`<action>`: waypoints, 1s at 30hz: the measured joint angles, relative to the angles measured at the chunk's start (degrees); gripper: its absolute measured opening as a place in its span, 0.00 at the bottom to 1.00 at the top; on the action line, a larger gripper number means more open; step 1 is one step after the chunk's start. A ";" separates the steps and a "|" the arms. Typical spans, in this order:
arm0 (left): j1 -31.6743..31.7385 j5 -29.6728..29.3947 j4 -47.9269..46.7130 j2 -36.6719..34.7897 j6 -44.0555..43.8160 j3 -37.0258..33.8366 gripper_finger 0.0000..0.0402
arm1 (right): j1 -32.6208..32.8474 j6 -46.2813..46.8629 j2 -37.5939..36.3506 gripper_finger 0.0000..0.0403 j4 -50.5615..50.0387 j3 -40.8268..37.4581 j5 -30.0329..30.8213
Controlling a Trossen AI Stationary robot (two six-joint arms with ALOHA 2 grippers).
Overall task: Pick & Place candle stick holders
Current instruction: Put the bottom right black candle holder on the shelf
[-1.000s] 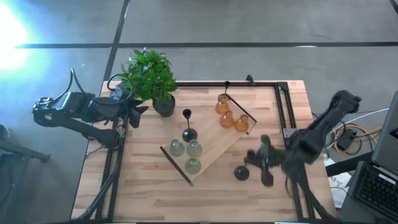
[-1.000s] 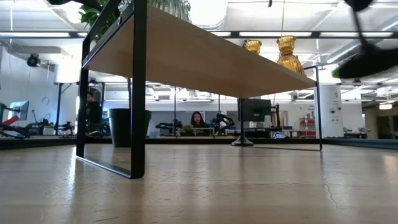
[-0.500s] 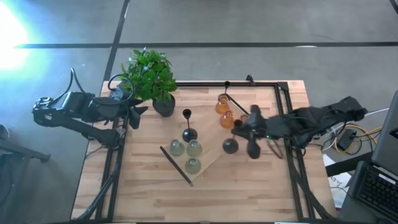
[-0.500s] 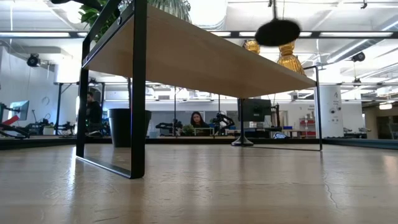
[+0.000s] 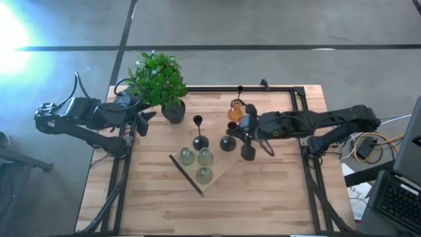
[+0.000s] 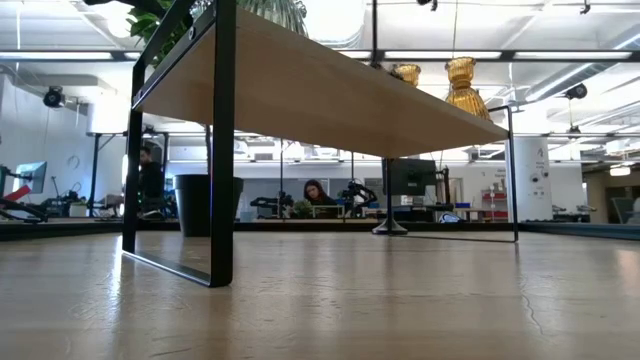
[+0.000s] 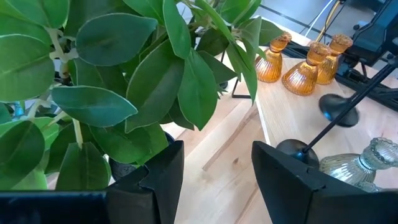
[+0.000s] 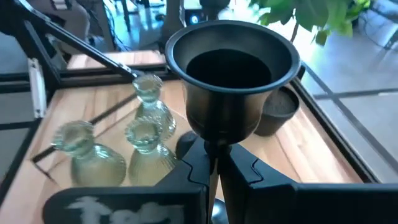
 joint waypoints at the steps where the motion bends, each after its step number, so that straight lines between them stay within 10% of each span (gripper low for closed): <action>1: -0.01 -0.02 -0.01 0.00 0.00 0.00 0.48 | -0.10 0.00 0.54 0.02 0.16 -0.07 0.03; 30: -0.02 -0.35 -0.20 0.00 0.72 0.00 0.48 | -5.63 1.95 5.34 0.02 5.08 -0.48 -5.10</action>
